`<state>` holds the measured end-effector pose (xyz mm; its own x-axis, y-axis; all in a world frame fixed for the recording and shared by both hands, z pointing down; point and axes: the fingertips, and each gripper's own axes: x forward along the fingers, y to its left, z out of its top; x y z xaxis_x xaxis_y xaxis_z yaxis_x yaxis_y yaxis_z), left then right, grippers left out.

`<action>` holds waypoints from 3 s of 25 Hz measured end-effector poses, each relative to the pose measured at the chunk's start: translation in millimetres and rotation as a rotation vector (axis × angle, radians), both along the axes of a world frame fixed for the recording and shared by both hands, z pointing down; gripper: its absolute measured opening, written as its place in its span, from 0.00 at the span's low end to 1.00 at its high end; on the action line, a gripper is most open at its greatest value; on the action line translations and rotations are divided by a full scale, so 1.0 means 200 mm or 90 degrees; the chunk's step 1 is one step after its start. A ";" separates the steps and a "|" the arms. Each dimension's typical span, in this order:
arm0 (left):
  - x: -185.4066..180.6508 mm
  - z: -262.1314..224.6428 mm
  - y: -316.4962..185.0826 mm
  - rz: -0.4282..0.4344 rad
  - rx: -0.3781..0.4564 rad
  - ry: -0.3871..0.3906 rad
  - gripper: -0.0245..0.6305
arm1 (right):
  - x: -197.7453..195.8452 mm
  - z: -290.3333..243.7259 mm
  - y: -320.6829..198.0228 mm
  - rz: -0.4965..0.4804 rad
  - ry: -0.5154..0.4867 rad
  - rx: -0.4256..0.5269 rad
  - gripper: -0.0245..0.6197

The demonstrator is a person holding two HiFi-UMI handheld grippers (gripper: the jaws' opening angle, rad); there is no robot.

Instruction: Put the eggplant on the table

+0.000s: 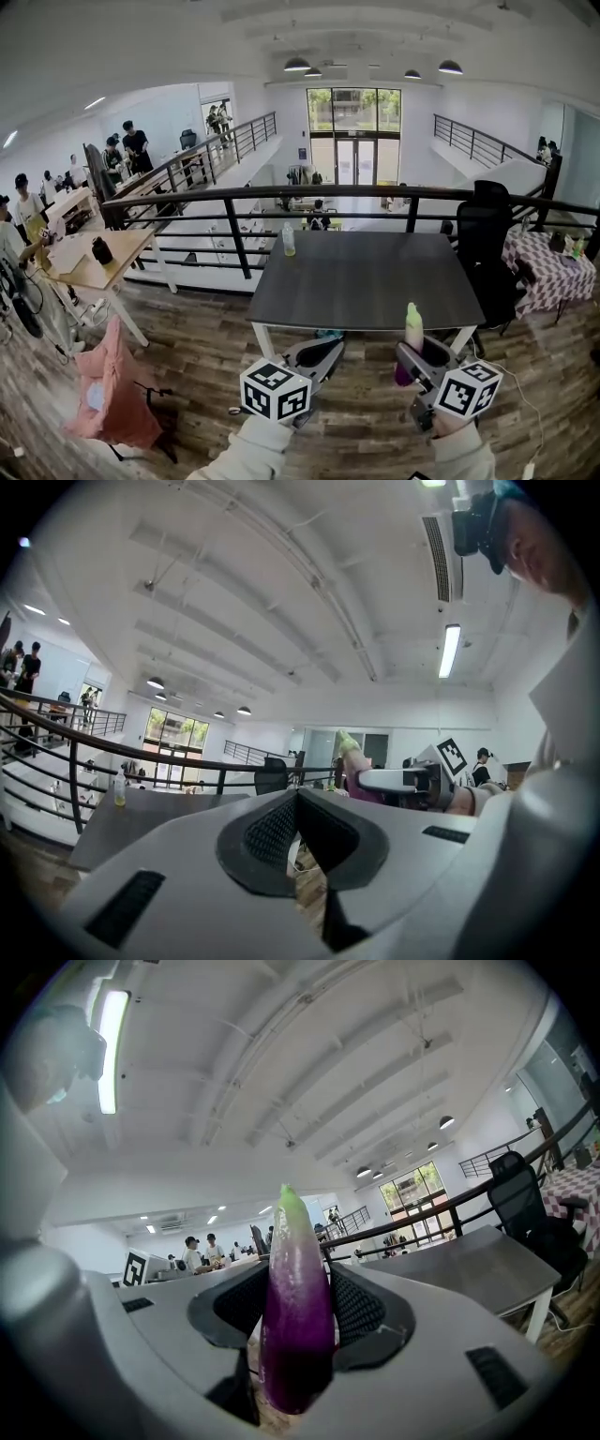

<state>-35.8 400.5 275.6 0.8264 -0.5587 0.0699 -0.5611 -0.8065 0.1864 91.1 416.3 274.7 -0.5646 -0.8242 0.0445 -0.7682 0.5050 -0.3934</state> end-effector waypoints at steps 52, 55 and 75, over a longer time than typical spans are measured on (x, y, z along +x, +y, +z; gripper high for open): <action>-0.10 0.26 -1.46 0.049 0.026 -0.059 0.05 | -0.14 0.15 -1.51 0.028 0.021 -0.061 0.36; -0.06 0.31 -1.56 0.048 0.017 -0.060 0.05 | -0.10 0.18 -1.63 0.032 0.024 -0.062 0.36; 0.46 0.15 -2.31 0.017 0.032 -0.057 0.05 | 0.49 0.07 -2.33 0.002 -0.008 -0.025 0.36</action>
